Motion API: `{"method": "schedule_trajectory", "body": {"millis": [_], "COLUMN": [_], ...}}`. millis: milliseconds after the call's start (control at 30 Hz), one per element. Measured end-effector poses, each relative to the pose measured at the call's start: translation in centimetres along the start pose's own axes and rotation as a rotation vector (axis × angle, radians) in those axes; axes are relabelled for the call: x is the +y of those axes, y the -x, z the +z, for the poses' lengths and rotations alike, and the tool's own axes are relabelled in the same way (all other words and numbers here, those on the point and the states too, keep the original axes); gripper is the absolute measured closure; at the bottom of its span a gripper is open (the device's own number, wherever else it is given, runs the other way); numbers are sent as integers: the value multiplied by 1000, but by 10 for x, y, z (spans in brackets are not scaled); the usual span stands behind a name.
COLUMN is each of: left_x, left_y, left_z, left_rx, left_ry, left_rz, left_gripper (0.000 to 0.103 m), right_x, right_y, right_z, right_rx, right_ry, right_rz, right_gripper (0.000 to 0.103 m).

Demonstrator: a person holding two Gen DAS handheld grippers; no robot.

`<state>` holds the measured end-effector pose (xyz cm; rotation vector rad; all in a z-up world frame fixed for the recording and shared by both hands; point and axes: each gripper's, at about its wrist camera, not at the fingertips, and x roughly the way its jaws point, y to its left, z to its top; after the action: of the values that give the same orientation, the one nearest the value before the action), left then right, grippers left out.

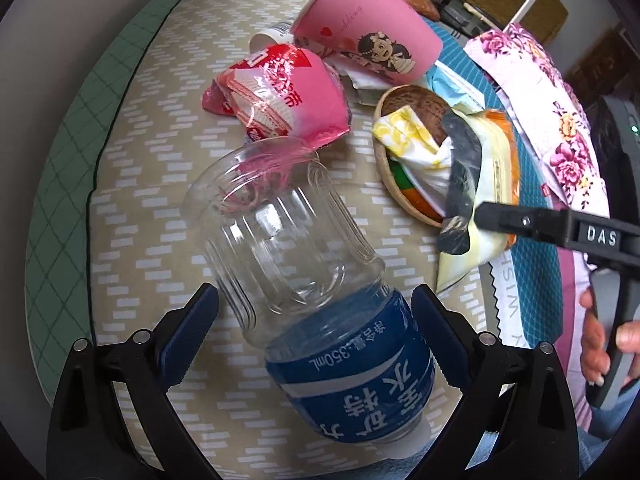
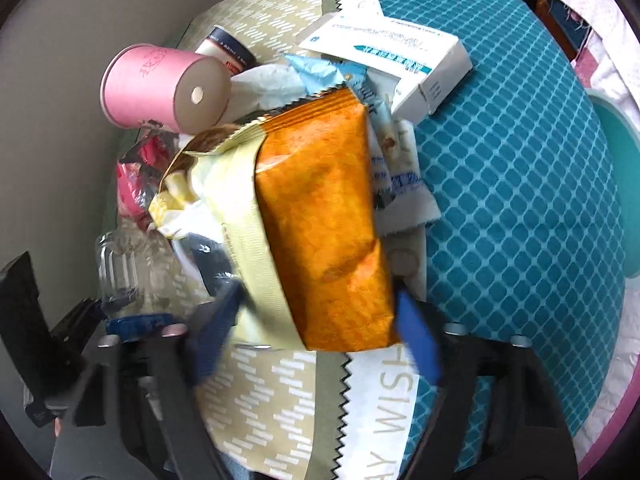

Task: Collect trash
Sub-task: 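Grasp the orange snack bag with the right gripper while the left grasps the water bottle, then carry the snack bag over the bin with the right gripper while the left carries the bottle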

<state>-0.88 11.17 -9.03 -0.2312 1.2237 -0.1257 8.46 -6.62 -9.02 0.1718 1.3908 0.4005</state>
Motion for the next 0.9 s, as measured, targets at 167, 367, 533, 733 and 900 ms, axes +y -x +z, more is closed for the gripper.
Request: {"method": "schedule_trajectory", "body": {"millis": [167,367,533,733,900], "left_x": [-3,-1,-11,-34,-53], "left_y": [-1,8,22,41,51], "left_z": [1,-2,-5,-4,2], "left_rx": [-20,-40,-50,-74,-104], "left_ry": [16,44,1,-64,-87], "left_rz": [-5,59,36,-10,-32], "left_gripper": [21,24,25,27,28], "right_x": [2,-7,-21,-51,-78], "right_y": [10,34,51,76,102], "right_z": [-11,-19,-20,-21,-26], "right_rx": [-3,-31,-79,-135,-186], "right_ry": [8,-13,-52,-89,-122], "right_rz": [-2,8,14,36,39], "right_gripper": [52,53,53,53,53]}}
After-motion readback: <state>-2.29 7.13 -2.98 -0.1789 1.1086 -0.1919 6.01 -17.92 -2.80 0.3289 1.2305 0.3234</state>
